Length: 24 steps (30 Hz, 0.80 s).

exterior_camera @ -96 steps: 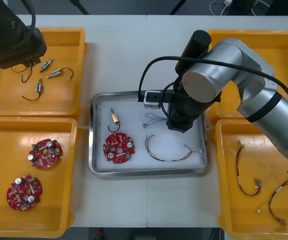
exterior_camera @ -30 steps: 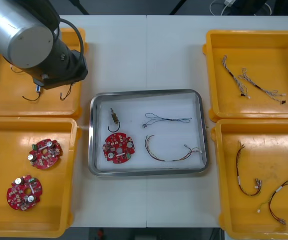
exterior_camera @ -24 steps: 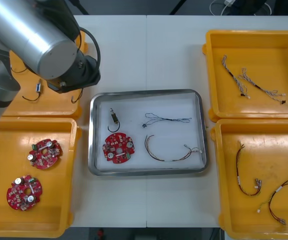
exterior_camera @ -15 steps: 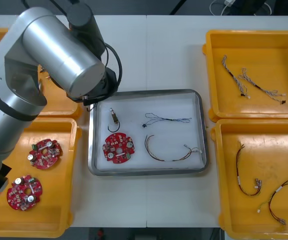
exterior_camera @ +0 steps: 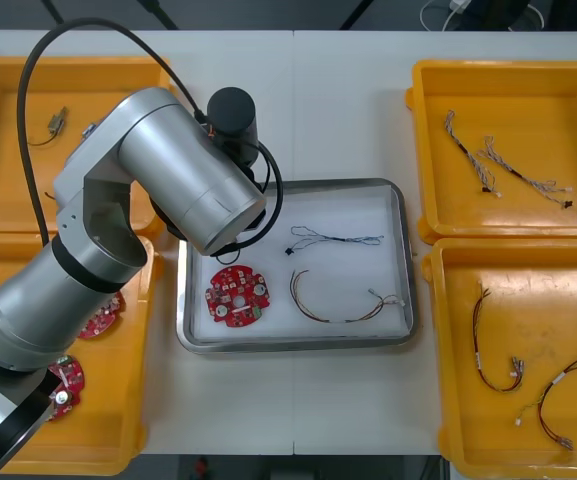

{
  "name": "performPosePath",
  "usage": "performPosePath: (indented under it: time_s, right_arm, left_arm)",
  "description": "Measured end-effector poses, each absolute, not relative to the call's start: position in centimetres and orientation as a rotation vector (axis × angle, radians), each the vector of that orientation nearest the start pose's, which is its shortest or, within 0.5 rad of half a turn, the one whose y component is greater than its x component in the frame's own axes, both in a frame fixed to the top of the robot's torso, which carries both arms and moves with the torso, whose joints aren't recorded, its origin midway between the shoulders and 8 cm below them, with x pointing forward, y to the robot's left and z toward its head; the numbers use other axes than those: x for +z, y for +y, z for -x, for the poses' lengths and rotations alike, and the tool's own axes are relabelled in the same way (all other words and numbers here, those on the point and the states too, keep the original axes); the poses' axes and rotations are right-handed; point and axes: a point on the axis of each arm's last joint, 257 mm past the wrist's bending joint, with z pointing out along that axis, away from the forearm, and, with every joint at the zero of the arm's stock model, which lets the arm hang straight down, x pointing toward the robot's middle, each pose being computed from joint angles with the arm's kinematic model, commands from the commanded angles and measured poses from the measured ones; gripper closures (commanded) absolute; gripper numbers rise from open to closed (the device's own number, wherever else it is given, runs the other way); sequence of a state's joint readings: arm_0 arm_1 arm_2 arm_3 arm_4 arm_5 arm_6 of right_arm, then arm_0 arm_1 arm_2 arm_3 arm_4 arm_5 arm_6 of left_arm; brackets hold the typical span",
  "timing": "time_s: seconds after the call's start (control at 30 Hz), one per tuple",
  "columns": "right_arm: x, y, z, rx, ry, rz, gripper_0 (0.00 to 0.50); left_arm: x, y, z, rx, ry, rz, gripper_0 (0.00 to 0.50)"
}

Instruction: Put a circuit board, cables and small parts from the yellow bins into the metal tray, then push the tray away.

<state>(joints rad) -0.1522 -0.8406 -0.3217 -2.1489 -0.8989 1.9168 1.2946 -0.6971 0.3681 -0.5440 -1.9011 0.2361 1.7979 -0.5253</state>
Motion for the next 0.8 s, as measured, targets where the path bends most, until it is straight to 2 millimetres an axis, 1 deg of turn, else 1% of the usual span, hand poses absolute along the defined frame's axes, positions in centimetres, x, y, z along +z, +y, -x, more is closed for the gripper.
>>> performPosePath:
  time_s: [0.23,0.37,0.53,0.8]
  right_arm:
    - [-16.4,-39.1,-36.5,-0.038,2.723,-0.01,0.0]
    - [-16.4,-39.1,-36.4,-0.036,2.722,-0.008,0.0]
    - [-16.5,-39.1,-36.4,-0.035,2.724,-0.008,0.0]
    - [-16.6,-39.3,-36.1,-0.034,2.726,-0.019,0.0]
  left_arm:
    - [-19.1,9.2,-48.4,-0.048,2.462,0.328,0.5]
    - [-19.7,8.5,-49.5,-0.071,2.442,0.318,0.5]
    - [-21.1,8.3,-50.4,-0.061,2.435,0.314,0.5]
    - [-22.5,7.8,-49.9,-0.032,2.457,0.274,0.5]
